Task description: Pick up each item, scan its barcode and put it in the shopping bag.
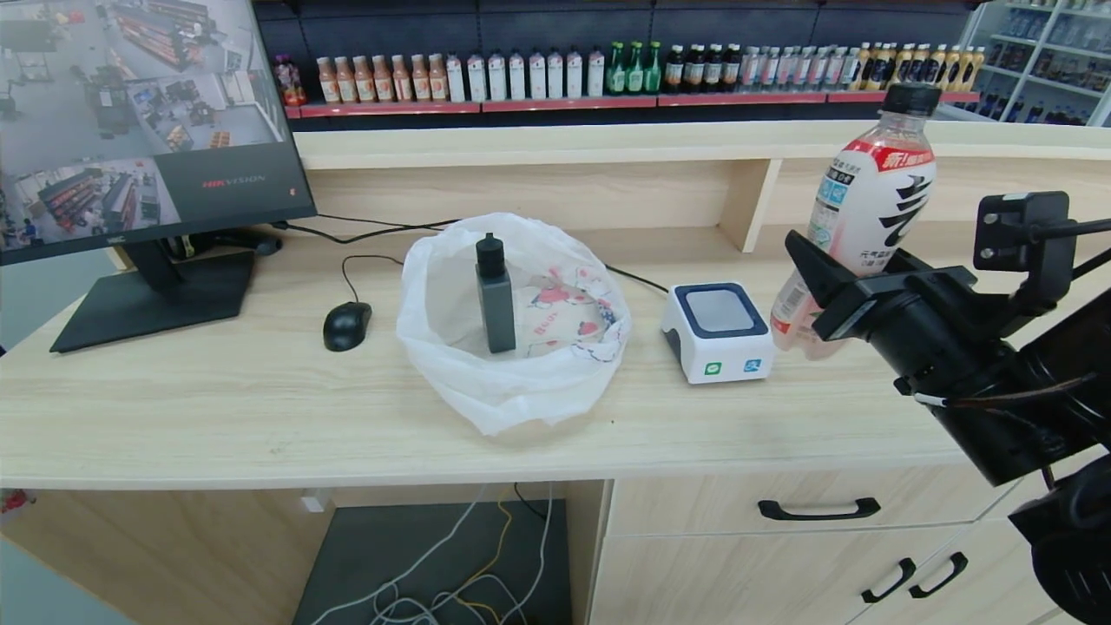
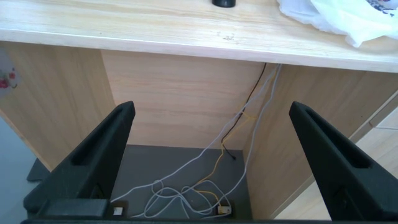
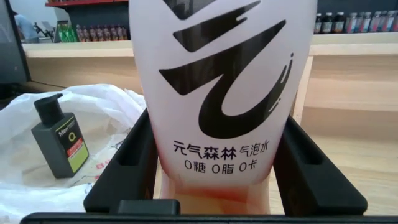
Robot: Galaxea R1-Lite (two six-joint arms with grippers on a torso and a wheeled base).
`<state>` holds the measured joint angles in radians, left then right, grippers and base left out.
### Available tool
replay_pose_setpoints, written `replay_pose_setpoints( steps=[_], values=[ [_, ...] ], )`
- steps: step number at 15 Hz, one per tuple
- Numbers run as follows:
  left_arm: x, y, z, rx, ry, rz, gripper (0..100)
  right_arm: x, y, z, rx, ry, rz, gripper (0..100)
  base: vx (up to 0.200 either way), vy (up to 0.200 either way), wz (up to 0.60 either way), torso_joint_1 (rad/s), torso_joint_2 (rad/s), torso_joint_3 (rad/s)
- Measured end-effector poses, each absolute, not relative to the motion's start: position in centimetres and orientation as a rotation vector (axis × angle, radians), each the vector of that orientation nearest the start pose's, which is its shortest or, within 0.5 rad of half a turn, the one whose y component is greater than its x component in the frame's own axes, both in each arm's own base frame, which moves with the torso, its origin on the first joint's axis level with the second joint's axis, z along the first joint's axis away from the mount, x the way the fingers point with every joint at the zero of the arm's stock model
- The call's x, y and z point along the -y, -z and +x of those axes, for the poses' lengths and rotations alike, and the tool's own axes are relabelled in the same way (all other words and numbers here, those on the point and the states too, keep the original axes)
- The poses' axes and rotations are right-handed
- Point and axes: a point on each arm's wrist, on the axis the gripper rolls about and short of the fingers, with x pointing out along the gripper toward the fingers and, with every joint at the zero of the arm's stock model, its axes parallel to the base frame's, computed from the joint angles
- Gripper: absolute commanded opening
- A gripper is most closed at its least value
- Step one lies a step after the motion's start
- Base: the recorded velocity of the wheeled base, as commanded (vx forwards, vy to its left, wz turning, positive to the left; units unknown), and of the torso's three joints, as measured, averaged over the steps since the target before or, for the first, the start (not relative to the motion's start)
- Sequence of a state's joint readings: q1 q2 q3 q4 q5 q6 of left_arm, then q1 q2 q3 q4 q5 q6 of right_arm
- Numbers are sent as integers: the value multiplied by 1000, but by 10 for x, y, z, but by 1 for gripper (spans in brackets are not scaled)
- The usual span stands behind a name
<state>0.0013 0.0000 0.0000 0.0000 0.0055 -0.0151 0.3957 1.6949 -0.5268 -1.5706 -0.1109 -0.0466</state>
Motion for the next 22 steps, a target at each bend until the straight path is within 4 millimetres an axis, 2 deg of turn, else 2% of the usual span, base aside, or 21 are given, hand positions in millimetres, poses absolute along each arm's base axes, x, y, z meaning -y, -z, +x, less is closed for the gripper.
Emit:
replay_pose_setpoints(
  steps=[10,16,22],
  values=[
    [0,-75,-23,0,-7,-16,100,-99,-208,249,402,-265,65,0,0,200,0,5,3,1],
    [0,-75,-23,0,-7,-11,100,-99,-210,248,408,-264,68,0,0,0,0,0,0,0],
    [0,-75,-23,0,-7,-11,100,-112,-216,250,434,-309,79,0,0,0,0,0,0,0]
  ],
)
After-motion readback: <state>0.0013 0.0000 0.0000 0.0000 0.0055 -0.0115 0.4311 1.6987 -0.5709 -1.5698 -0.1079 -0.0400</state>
